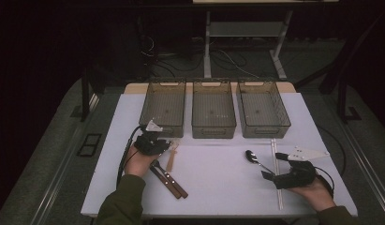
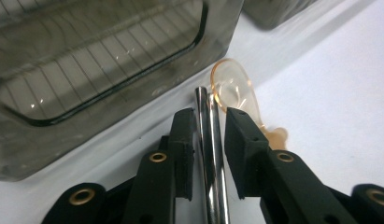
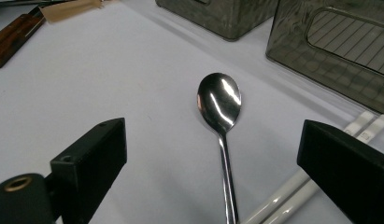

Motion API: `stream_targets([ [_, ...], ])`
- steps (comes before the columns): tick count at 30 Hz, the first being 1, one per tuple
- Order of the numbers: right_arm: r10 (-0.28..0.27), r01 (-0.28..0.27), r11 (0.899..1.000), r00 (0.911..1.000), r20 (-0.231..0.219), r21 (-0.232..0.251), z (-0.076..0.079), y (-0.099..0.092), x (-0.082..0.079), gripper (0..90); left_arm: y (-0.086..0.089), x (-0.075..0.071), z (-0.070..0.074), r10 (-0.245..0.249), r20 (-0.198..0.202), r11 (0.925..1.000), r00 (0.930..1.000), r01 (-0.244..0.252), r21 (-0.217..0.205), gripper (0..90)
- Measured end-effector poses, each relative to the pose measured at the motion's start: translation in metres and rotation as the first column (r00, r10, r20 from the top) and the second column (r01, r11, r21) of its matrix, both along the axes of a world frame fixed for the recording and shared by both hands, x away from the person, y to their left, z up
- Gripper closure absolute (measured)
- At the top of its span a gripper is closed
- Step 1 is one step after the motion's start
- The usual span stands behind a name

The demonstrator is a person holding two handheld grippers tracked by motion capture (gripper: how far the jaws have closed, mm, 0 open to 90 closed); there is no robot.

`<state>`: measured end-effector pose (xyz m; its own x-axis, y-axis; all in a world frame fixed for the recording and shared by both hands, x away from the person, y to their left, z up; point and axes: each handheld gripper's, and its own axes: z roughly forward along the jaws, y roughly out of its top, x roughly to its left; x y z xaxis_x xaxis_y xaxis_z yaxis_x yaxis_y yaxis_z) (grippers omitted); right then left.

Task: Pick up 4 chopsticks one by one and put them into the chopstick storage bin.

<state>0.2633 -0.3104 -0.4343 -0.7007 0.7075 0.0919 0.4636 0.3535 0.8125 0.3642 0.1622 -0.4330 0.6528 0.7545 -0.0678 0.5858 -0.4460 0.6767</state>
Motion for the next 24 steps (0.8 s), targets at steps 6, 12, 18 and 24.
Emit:
stream_targets([
  [6,0.001,-0.001,1.0,1.0,0.001,0.0,0.0,0.0,0.0,8.3,0.004,-0.01,0.013,-0.019,0.036,0.9989,0.9992,0.02,-0.042,65.5],
  [12,-0.002,0.002,1.0,1.0,0.0,0.001,0.001,-0.001,0.0,8.3,0.012,-0.028,0.021,-0.051,0.033,0.9952,0.9981,0.054,-0.082,58.8],
  [18,-0.002,0.002,1.0,1.0,0.0,0.003,0.001,-0.001,-0.001,8.3,0.017,-0.041,0.023,-0.056,0.035,0.994,0.9978,0.059,-0.092,54.6],
  [24,-0.001,0.001,1.0,1.0,0.001,0.005,0.001,-0.001,-0.001,8.3,0.027,-0.053,0.022,-0.054,0.041,0.9938,0.9977,0.057,-0.095,48.7],
])
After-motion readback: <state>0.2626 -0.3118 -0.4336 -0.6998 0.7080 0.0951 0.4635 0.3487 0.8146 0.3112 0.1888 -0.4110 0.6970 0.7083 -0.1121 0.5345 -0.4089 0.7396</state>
